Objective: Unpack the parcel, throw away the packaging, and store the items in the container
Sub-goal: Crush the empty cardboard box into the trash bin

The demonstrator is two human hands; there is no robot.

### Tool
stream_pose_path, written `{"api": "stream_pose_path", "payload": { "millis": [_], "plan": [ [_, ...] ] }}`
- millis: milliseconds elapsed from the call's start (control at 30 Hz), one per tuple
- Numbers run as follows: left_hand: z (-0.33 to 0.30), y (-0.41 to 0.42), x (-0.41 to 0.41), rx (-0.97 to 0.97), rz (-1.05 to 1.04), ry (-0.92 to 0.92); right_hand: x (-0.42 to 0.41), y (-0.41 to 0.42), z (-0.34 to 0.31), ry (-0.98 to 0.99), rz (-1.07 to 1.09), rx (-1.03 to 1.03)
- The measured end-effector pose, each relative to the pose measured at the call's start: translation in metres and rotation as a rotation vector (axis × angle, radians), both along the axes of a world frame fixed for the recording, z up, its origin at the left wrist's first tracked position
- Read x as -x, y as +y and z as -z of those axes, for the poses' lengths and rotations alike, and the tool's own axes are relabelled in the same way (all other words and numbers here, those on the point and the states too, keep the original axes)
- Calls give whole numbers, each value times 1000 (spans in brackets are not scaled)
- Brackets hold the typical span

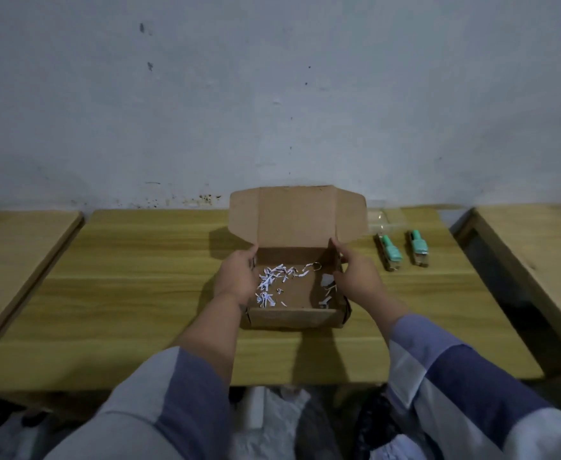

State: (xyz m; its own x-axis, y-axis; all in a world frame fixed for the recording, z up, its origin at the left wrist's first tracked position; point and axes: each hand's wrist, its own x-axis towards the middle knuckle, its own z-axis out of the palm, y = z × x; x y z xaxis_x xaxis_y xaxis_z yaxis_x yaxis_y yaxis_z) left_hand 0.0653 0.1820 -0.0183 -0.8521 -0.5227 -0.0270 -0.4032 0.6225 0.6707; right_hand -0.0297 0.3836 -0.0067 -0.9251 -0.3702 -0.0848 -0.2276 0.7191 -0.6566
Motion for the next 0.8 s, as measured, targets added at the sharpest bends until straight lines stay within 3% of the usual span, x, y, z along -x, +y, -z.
{"api": "stream_pose_path", "payload": {
  "millis": [500,800],
  "plan": [
    [2,321,-19,-40,390,13,-83,340,-3,-45,427,-35],
    [45,414,-49,-15,583,-142,-151,434,44,-159,584,-70]
  ]
}}
